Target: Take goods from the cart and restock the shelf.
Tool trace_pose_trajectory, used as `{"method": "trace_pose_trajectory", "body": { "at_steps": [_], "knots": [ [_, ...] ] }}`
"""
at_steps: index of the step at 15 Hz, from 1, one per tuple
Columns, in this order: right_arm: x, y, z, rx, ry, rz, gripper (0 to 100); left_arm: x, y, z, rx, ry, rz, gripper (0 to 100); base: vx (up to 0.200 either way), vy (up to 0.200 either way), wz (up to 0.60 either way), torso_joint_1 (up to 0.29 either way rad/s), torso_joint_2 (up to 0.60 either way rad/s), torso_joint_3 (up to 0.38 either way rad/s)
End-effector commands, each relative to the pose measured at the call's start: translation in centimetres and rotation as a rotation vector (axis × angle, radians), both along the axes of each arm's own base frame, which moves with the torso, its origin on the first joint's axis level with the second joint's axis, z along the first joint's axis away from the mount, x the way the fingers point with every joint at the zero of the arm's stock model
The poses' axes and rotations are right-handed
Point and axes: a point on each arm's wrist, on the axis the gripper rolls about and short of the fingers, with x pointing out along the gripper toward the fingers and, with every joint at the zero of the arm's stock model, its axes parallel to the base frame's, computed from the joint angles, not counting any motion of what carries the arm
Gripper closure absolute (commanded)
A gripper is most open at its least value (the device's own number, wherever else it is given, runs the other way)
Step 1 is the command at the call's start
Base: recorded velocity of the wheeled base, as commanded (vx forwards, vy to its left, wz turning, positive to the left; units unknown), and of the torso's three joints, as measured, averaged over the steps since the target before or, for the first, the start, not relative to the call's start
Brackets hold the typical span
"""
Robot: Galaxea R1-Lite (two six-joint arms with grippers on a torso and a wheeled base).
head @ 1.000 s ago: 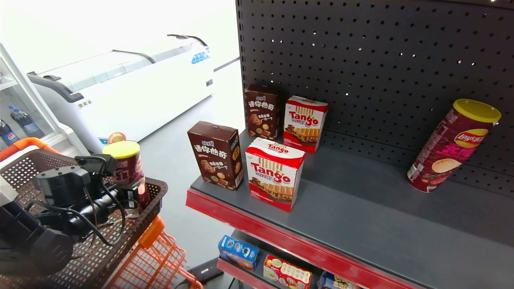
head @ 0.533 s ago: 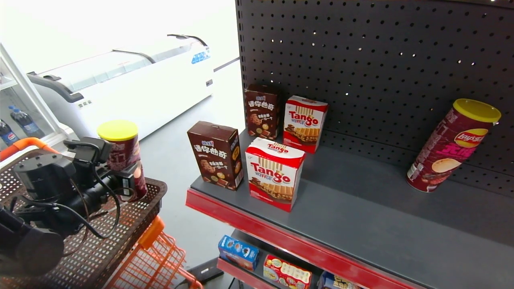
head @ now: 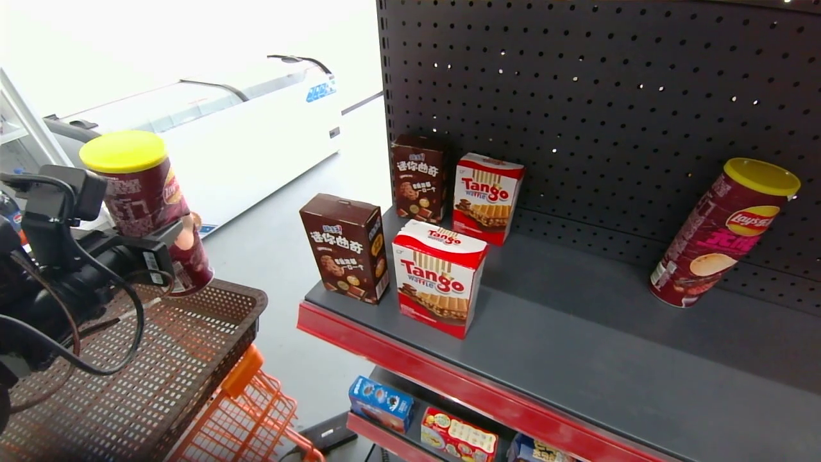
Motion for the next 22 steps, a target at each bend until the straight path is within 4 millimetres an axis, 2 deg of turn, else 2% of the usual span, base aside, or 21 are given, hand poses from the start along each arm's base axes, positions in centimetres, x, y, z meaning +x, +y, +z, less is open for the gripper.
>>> {"method": "trace_pose_trajectory", "body": {
  "at_steps": [1, 2, 3, 6, 7, 10, 14, 19, 22],
  "knots": [
    [0.0, 0.0, 0.0, 0.0, 0.001, 0.0, 0, -2.6, -1.0, 2.0, -0.022, -0.035, -0.039, 100, 0.0, 0.0, 0.0, 0.0, 0.0, 0.0],
    [0.0, 0.0, 0.0, 0.0, 0.001, 0.0, 0, -3.5, -1.3, 1.4, -0.02, 0.002, -0.06, 100, 0.0, 0.0, 0.0, 0.0, 0.0, 0.0],
    [0.0, 0.0, 0.0, 0.0, 0.001, 0.0, 0, -4.1, -2.5, 1.2, -0.029, 0.006, -0.124, 100, 0.0, 0.0, 0.0, 0.0, 0.0, 0.0],
    [0.0, 0.0, 0.0, 0.0, 0.001, 0.0, 0, -4.5, -3.9, 1.1, -0.049, 0.014, -0.202, 100, 0.0, 0.0, 0.0, 0.0, 0.0, 0.0],
    [0.0, 0.0, 0.0, 0.0, 0.001, 0.0, 0, -5.1, -4.9, 1.1, -0.061, 0.01, -0.287, 100, 0.0, 0.0, 0.0, 0.0, 0.0, 0.0],
    [0.0, 0.0, 0.0, 0.0, 0.001, 0.0, 0, -6.3, -5.1, 1.0, -0.071, 0.015, -0.386, 100, 0.0, 0.0, 0.0, 0.0, 0.0, 0.0],
    [0.0, 0.0, 0.0, 0.0, 0.001, 0.0, 0, -8.2, -5.4, -0.8, -0.075, 0.068, -0.419, 100, 0.0, 0.0, 0.0, 0.0, 0.0, 0.0],
    [0.0, 0.0, 0.0, 0.0, 0.001, 0.0, 0, -7.7, -5.9, -0.9, -0.081, 0.082, -0.44, 100, 0.0, 0.0, 0.0, 0.0, 0.0, 0.0],
    [0.0, 0.0, 0.0, 0.0, 0.001, 0.0, 0, -8.2, -7.4, -1.0, -0.121, 0.098, -0.535, 100, 0.0, 0.0, 0.0, 0.0, 0.0, 0.0]
  ]
}}
